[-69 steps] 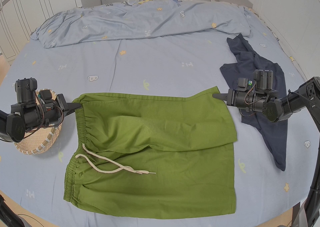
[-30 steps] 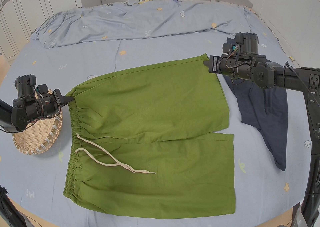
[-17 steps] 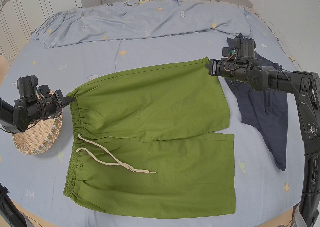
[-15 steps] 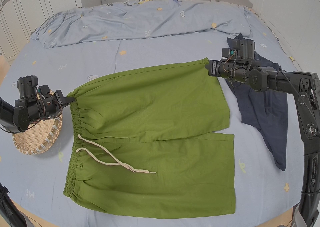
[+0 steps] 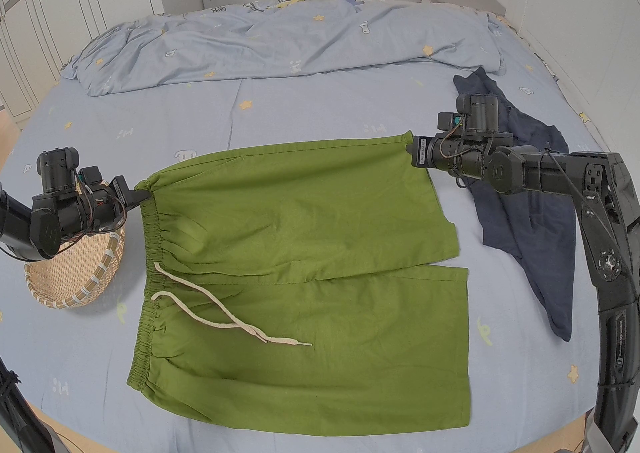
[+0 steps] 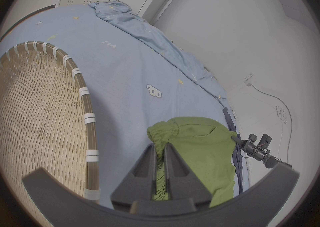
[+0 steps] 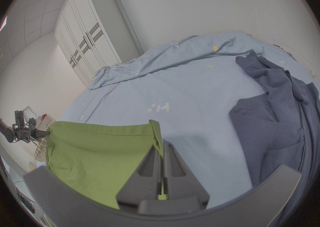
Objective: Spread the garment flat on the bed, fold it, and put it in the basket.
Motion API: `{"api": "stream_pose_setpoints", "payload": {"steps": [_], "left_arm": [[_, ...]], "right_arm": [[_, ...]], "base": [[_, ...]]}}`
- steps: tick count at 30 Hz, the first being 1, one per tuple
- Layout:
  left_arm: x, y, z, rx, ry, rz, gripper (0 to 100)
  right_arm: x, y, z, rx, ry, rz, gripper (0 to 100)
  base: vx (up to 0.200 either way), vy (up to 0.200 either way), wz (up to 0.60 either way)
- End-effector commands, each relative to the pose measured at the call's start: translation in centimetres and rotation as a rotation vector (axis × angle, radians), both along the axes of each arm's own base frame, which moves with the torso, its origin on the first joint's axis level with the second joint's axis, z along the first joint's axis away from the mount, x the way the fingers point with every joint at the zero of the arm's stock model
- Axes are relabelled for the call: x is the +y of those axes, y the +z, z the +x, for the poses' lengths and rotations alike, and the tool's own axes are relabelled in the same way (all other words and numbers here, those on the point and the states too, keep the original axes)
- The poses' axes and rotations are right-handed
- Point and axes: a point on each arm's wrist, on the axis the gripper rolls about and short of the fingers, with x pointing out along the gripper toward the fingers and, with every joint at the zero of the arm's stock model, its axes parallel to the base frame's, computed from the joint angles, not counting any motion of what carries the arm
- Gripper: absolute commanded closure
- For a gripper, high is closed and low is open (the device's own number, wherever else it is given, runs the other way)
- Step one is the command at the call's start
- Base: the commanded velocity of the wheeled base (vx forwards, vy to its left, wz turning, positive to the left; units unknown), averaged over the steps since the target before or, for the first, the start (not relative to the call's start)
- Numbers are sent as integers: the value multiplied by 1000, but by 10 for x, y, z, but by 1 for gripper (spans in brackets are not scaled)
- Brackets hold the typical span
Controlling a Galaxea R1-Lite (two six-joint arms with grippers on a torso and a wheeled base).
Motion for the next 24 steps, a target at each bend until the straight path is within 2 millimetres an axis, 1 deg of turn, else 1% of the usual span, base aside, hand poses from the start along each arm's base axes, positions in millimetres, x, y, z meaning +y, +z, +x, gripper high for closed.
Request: {"api": "stream_pose_setpoints", "payload": {"steps": [1, 2, 5, 6, 8, 10, 14, 17, 20, 21, 24], "left_arm": [[0, -1, 1, 0, -1, 0, 100], [0, -1, 1, 0, -1, 0, 100], [0, -1, 1, 0, -1, 0, 100], [-1, -1, 1, -3, -2, 0, 0], [-3, -2, 2, 0, -9, 1, 0], [-10, -4, 3, -1, -24, 10, 0], [-14, 0, 4, -12, 12, 33, 0], [-18, 2, 3, -18, 48, 55, 0], [-20, 8, -2, -34, 48, 62, 0], [-23, 17, -7, -52, 43, 62, 0], [-29, 28, -18, -75, 26, 59, 0]], "right_arm": [[2, -7, 2, 14, 3, -3, 100], [2, -9, 2, 18, 5, -4, 0], [4, -15, 4, 31, 5, -8, 0], [5, -16, 4, 32, 8, -8, 0], [5, -17, 4, 33, 8, -8, 0], [4, -18, 5, 34, 6, -7, 0], [2, -15, 5, 29, 2, -3, 0], [-1, -6, 2, 12, -5, 5, 0], [-3, 14, -4, -19, -7, 17, 0], [-6, 26, -9, -36, -11, 23, 0], [-10, 59, -23, -100, -20, 55, 0]], "base": [[0, 0, 0], [0, 0, 0], [0, 0, 0], [0, 0, 0], [0, 0, 0], [0, 0, 0], [0, 0, 0], [0, 0, 0], [0, 0, 0], [0, 0, 0], [0, 0, 0]]}}
